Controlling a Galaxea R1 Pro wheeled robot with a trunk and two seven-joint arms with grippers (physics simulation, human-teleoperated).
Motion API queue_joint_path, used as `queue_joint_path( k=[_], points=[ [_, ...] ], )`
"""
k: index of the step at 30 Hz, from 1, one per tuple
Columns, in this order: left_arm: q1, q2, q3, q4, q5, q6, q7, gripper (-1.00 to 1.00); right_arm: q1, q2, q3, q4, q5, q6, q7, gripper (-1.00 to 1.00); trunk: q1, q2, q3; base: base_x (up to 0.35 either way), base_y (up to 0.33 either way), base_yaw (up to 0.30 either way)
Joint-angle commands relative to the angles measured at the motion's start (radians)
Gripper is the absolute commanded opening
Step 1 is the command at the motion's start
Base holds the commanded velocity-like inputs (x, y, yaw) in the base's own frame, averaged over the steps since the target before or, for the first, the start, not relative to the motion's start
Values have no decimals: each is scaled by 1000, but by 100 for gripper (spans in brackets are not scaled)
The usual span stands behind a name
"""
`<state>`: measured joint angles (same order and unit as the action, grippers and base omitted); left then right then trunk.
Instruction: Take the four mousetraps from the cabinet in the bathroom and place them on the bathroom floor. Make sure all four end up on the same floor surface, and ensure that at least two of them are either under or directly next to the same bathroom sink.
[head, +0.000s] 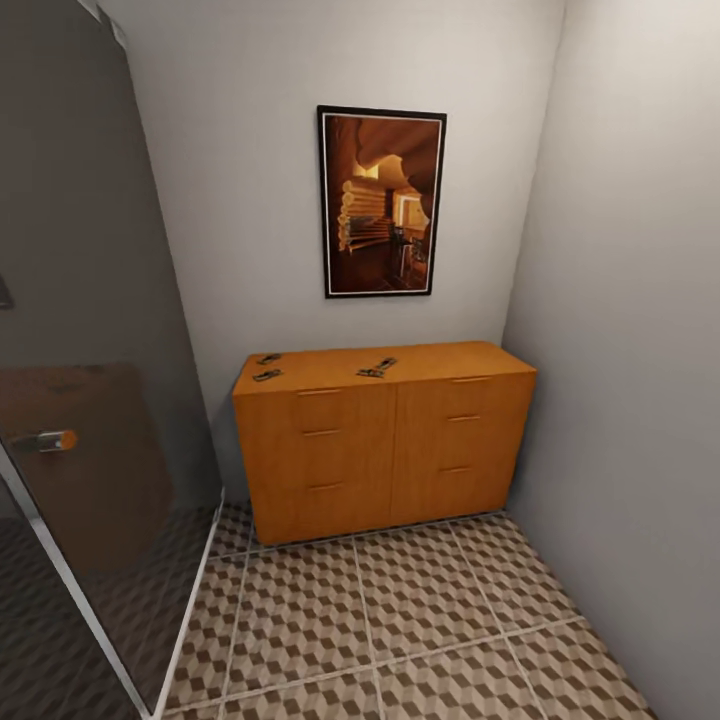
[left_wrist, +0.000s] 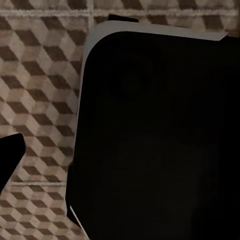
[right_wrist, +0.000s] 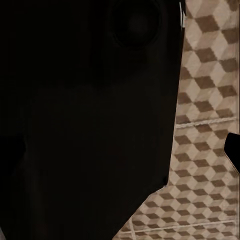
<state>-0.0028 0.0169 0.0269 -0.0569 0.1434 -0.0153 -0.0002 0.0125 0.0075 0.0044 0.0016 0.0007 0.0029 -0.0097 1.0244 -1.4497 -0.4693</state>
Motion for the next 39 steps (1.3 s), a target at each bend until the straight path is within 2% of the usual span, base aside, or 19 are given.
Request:
queue_joint_path(
  k=[1, 30, 39],
  points=[
    [0, 0, 2, 0, 7, -1, 0, 100, 0, 0, 1, 0, 1, 0, -1, 100, 1, 0, -1, 320, 0, 0],
    [0, 1, 1, 0, 8, -2, -1, 100, 0, 0, -3, 0, -1, -1, -1, 100, 1, 0, -1, 320, 0, 0],
    [0, 1, 2, 0, 8, -7, 0, 100, 0, 0, -1, 0, -1, -1, -1, 100, 1, 0, -1, 320, 0, 212]
  ],
)
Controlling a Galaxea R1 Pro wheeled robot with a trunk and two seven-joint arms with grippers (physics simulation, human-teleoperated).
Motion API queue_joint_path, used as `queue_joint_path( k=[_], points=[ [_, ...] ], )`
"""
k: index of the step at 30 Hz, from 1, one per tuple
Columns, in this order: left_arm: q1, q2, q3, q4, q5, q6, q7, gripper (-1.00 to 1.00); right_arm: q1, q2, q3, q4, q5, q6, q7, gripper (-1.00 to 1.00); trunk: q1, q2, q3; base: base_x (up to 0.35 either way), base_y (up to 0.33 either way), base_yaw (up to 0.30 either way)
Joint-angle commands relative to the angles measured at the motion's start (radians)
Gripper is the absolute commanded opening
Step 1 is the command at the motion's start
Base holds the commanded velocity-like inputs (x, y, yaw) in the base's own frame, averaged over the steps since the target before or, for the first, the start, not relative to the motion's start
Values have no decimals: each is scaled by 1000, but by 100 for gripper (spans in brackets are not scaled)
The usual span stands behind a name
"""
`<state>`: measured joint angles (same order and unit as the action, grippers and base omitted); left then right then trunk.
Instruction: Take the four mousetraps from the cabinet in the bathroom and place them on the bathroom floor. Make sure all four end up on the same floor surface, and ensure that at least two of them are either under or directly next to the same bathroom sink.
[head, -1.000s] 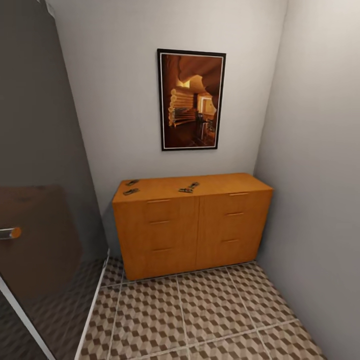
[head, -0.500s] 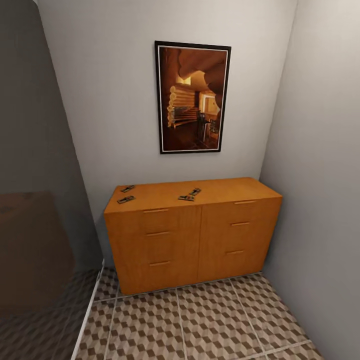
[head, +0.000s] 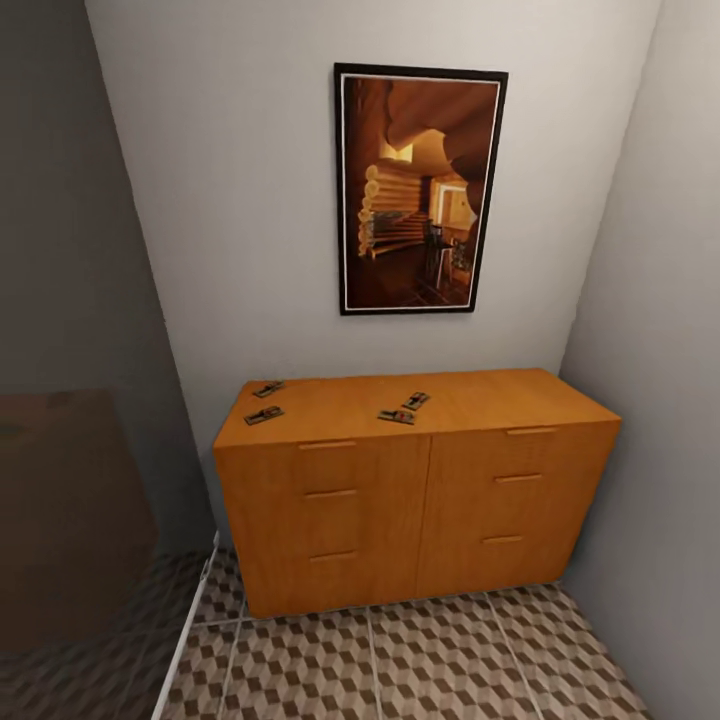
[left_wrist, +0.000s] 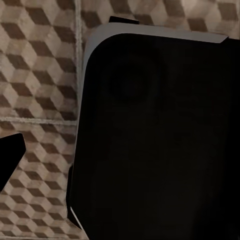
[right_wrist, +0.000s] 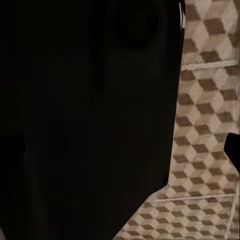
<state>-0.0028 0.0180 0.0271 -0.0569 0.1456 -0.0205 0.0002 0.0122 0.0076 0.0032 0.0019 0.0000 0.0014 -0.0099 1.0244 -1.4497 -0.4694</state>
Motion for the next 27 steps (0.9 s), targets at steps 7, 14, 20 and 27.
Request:
queue_joint_path(
  k=[7, 14, 20, 27],
  points=[
    [0, 0, 2, 0, 6, -2, 1, 100, 0, 0, 3, 0, 0, 0, -1, 100, 1, 0, -1, 320, 0, 266],
    [0, -1, 3, 0, 5, -4, 1, 100, 0, 0, 3, 0, 1, 0, -1, 100, 1, 0, -1, 186, 0, 112],
    [0, -1, 4, 0, 5, -4, 1, 100, 0, 0, 3, 0, 2, 0, -1, 100, 1, 0, -1, 30, 0, 15],
    [0, -1, 4, 0, 4, -4, 1, 100, 0, 0, 4, 0, 4, 0, -1, 100, 1, 0, -1, 48, 0, 2]
  ],
)
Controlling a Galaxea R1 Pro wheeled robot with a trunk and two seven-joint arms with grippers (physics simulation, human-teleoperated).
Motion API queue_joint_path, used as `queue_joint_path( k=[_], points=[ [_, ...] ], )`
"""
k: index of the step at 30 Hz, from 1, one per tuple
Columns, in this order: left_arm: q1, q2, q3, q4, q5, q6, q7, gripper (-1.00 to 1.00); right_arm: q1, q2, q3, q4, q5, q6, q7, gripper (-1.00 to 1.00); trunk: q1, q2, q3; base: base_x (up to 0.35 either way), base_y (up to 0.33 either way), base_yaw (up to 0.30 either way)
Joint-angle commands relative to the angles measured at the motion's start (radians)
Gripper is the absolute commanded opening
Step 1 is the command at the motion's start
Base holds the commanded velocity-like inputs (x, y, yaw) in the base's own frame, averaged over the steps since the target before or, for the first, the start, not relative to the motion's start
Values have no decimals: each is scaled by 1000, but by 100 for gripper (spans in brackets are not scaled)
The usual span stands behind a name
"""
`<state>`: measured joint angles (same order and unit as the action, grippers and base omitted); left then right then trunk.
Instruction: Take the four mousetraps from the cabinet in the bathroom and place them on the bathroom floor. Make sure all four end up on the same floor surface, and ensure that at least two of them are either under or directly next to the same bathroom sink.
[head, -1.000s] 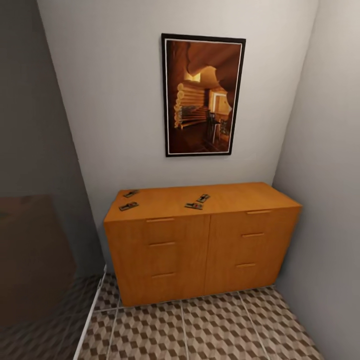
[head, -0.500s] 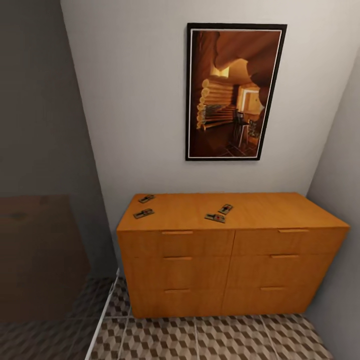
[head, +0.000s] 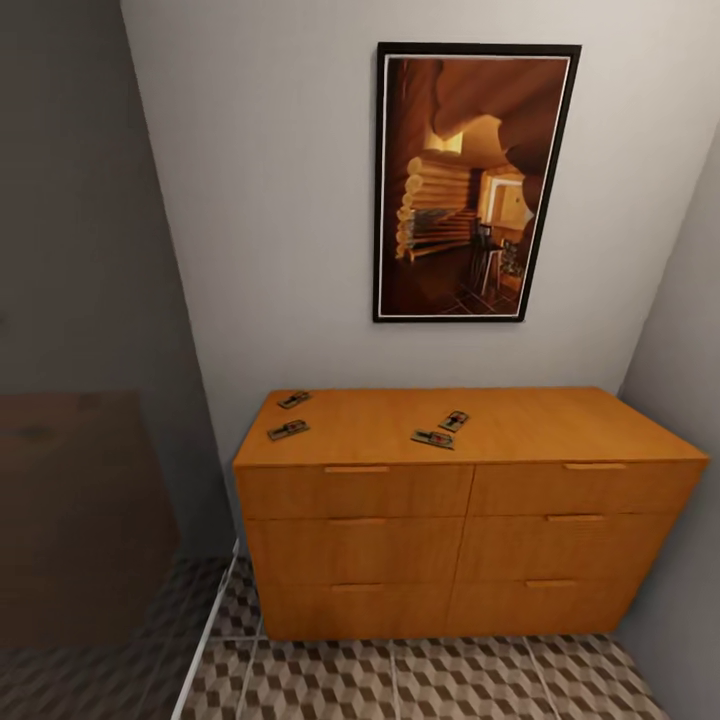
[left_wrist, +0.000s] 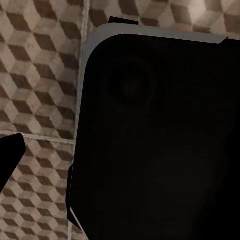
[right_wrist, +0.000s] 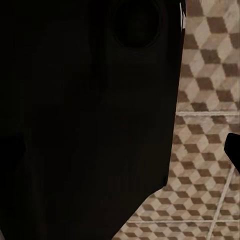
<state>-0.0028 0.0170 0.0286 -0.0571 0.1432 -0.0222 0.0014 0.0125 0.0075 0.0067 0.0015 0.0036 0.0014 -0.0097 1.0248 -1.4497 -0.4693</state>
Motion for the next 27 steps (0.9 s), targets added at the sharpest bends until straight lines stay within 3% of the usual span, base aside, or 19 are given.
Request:
queue_joint_path(
  k=[1, 17, 27],
  points=[
    [0, 0, 2, 0, 6, -2, 0, 100, 0, 0, 1, 0, 1, 0, -1, 100, 0, 0, -1, 159, 0, 1],
    [0, 0, 2, 0, 5, -2, -1, 100, 0, 0, 1, 0, 2, 0, -1, 100, 0, 0, -1, 280, 0, 0],
    [0, 0, 2, 0, 6, -2, 0, 100, 0, 0, 1, 0, 3, 0, -1, 100, 0, 0, -1, 68, 0, 0]
  ],
)
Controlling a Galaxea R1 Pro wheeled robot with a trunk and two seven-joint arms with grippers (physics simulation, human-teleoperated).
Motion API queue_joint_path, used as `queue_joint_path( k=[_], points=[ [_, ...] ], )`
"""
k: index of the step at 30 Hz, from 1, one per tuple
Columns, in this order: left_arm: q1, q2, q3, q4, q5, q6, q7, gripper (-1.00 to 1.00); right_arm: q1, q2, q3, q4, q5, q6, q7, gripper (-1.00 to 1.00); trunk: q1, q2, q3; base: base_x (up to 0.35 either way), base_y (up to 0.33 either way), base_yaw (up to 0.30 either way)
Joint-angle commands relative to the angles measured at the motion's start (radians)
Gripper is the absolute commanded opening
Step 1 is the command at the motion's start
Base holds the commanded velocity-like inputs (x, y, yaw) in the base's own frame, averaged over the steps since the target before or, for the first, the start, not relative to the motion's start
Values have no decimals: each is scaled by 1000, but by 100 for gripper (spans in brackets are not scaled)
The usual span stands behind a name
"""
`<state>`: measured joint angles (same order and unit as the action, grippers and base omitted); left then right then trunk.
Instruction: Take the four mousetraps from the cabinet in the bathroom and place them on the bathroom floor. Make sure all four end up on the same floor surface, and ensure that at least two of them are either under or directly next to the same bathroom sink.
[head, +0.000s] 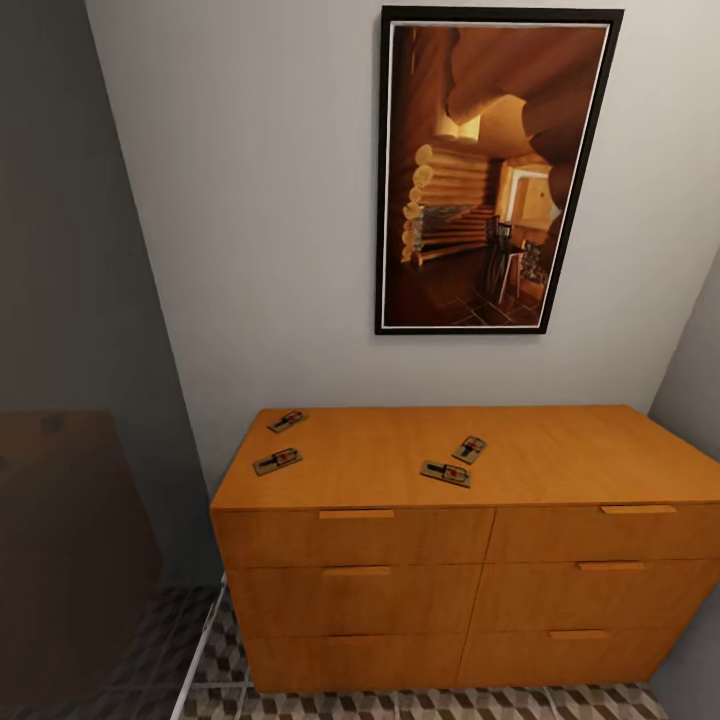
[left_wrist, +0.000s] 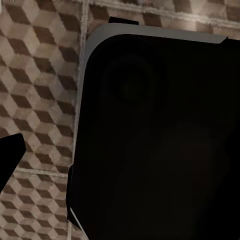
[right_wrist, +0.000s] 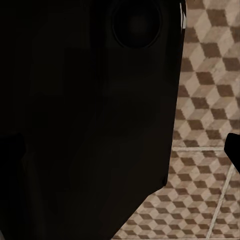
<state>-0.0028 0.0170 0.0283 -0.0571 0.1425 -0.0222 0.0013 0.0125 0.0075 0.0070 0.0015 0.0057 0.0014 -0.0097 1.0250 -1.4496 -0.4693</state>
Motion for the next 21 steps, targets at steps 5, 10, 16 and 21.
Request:
queue_joint_path(
  k=[5, 10, 16, 21],
  points=[
    [0, 0, 2, 0, 6, -2, 0, 100, 0, 0, 1, 0, 1, 0, -1, 100, 0, 0, -1, 6, 0, 0],
    [0, 0, 2, 0, 6, -2, 0, 100, 0, 0, 1, 0, 2, 0, -1, 100, 0, 0, -1, 1, 0, 0],
    [0, 0, 2, 0, 6, -2, 0, 100, 0, 0, 1, 0, 2, 0, -1, 100, 0, 0, -1, 49, 0, 0],
    [0, 0, 2, 0, 6, -2, 0, 100, 0, 0, 1, 0, 2, 0, -1, 100, 0, 0, -1, 167, 0, 0]
  ],
)
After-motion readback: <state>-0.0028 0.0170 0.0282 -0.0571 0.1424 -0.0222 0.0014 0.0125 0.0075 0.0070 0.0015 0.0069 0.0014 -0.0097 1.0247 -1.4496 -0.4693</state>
